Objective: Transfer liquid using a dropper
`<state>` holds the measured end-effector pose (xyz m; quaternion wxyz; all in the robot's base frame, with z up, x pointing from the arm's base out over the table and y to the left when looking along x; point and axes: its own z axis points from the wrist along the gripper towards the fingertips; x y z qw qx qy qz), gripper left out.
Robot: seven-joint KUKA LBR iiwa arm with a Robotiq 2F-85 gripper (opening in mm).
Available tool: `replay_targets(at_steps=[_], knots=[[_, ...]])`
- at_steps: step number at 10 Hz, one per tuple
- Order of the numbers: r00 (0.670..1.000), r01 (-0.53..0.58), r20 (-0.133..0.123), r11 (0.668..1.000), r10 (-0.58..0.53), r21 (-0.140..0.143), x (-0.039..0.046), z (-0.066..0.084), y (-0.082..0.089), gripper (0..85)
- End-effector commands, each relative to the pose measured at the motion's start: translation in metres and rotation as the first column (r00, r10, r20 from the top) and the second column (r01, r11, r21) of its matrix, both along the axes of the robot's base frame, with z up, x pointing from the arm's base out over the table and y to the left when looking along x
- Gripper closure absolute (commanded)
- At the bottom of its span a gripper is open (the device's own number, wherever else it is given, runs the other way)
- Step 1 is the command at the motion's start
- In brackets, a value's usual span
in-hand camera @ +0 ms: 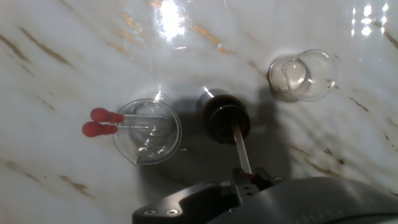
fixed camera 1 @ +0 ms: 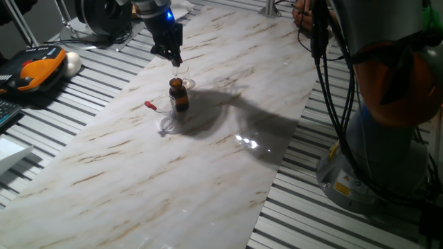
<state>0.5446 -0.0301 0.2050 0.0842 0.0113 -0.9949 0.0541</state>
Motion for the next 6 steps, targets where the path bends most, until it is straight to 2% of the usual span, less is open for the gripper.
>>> replay_targets(at_steps=[1,6], knots=[[1.0,0.001,0.001,1.0,-0.001,-0.003,-0.0021,0.003,-0.001,68.0],[1.0,0.002,-0.008,1.0,-0.002,-0.023,-0.0053,0.019,-0.003,68.0]])
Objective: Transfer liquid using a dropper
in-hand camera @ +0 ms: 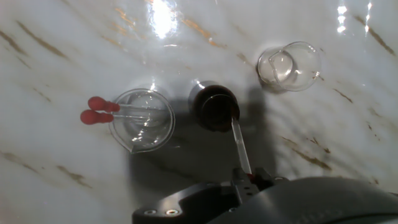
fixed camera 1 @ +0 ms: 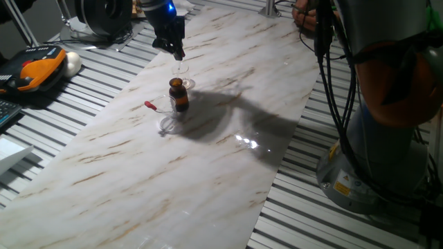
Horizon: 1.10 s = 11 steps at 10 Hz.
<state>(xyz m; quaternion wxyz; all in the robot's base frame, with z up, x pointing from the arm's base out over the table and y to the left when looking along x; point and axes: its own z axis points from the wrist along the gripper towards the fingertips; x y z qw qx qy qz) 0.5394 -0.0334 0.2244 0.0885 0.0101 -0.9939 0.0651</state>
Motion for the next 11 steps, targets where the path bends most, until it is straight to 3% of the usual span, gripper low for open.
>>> replay_targets(at_steps=[1,5,6,8,11], knots=[[1.0,0.0,0.0,1.0,0.0,0.0,-0.0002,0.001,-0.001,68.0],[1.0,-0.002,0.0,1.0,0.002,0.003,-0.0012,0.006,-0.005,68.0],[1.0,0.002,-0.003,1.0,-0.002,0.004,-0.0024,0.007,-0.003,85.0],[1.0,0.011,-0.005,1.0,-0.011,-0.005,-0.0047,0.011,0.001,85.0],[1.0,-0.012,0.0,1.0,0.012,-0.009,0.0013,0.014,-0.008,85.0]])
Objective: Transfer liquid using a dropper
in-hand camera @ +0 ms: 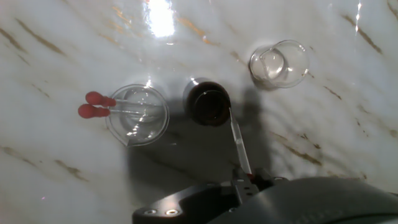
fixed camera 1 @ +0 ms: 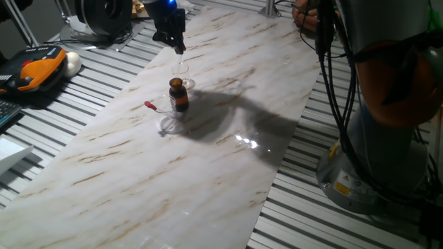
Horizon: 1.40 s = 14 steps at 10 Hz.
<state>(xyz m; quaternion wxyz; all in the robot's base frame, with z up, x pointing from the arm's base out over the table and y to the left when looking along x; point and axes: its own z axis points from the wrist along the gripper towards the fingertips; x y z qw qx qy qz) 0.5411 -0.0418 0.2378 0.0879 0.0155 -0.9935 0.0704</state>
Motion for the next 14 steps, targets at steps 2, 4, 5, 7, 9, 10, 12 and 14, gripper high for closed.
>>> replay_targets(at_steps=[2,4,5,7,9,10,12,14], knots=[[1.0,-0.018,0.014,1.0,0.018,-0.006,0.0061,-0.004,-0.009,68.0],[0.999,-0.042,0.023,0.999,0.042,0.013,0.015,-0.01,-0.025,85.0],[0.998,-0.054,0.028,0.998,0.054,0.012,0.0204,-0.014,-0.03,85.0],[0.997,-0.077,0.031,0.997,0.077,0.018,0.0291,-0.018,-0.042,85.0],[0.995,-0.1,0.032,0.995,0.099,0.029,0.0364,-0.022,-0.054,85.0],[0.994,-0.106,0.031,0.994,0.105,0.032,0.0378,-0.026,-0.059,85.0],[0.992,-0.12,0.03,0.992,0.118,0.04,0.0408,-0.036,-0.068,85.0],[0.99,-0.142,0.033,0.988,0.14,0.067,0.0432,-0.052,-0.082,85.0]])
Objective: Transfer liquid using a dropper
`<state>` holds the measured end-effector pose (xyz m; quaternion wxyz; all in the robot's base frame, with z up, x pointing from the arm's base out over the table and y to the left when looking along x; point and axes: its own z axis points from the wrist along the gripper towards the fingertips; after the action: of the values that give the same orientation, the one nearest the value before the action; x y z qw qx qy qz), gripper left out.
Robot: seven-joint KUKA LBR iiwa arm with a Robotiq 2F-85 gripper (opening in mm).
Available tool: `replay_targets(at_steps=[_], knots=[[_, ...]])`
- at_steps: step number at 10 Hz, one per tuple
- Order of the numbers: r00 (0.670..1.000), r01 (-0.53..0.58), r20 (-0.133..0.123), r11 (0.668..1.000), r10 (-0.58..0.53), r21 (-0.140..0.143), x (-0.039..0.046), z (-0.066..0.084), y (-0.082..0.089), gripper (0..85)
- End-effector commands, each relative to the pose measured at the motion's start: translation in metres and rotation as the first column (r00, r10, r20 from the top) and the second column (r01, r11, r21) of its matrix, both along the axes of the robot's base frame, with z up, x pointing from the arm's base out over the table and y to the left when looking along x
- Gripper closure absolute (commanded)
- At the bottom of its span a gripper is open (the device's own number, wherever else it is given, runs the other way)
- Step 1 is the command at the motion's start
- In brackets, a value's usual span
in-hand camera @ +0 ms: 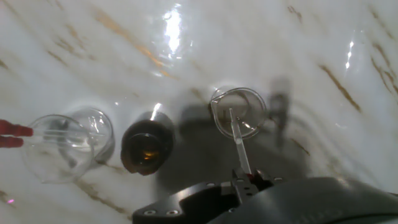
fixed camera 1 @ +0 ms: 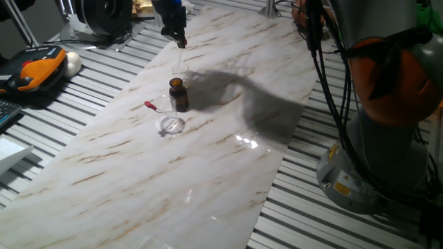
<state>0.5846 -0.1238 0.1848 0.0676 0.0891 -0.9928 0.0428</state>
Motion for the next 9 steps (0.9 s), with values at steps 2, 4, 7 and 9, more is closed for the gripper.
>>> replay_targets(at_steps=[2,4,7,9], knots=[[1.0,-0.004,-0.014,1.0,0.004,0.02,0.0027,-0.013,-0.001,85.0],[1.0,-0.006,-0.014,1.0,0.006,0.023,0.0068,-0.021,0.003,85.0],[1.0,-0.022,-0.005,1.0,0.022,0.022,0.0121,-0.032,0.007,85.0],[1.0,-0.03,0.003,0.999,0.03,0.026,0.0144,-0.04,0.006,85.0]])
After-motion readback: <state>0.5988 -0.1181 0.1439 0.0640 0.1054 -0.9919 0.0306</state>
